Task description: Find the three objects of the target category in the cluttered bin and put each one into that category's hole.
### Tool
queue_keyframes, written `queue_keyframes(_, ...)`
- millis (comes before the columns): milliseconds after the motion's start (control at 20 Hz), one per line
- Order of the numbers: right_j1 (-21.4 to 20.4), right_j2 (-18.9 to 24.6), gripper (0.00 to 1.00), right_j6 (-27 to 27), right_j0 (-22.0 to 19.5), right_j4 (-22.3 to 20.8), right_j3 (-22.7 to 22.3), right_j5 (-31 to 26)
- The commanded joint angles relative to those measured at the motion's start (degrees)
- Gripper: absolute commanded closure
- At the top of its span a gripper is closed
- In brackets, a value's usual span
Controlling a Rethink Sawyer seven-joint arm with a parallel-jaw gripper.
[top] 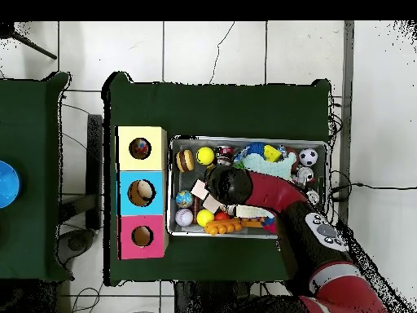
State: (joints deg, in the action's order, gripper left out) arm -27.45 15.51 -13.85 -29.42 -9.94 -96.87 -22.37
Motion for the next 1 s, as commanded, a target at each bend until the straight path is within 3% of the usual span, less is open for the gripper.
queue_keyframes(50,1.82,4.23,1.00,-12.71,-1.67,2.85,1.35,-2.21)
queue_keyframes(150,0.24,2.13,1.00,-11.97,-0.27,1.41,2.15,-4.54)
queue_keyframes(450,-1.18,1.92,1.00,-10.94,-1.07,0.66,1.03,-5.26)
queue_keyframes(750,-12.82,-1.21,1.00,-14.44,-0.11,3.64,-6.24,-13.57)
queue_keyframes(1000,-16.65,-4.88,1.00,-19.51,3.36,4.71,-8.29,-14.61)
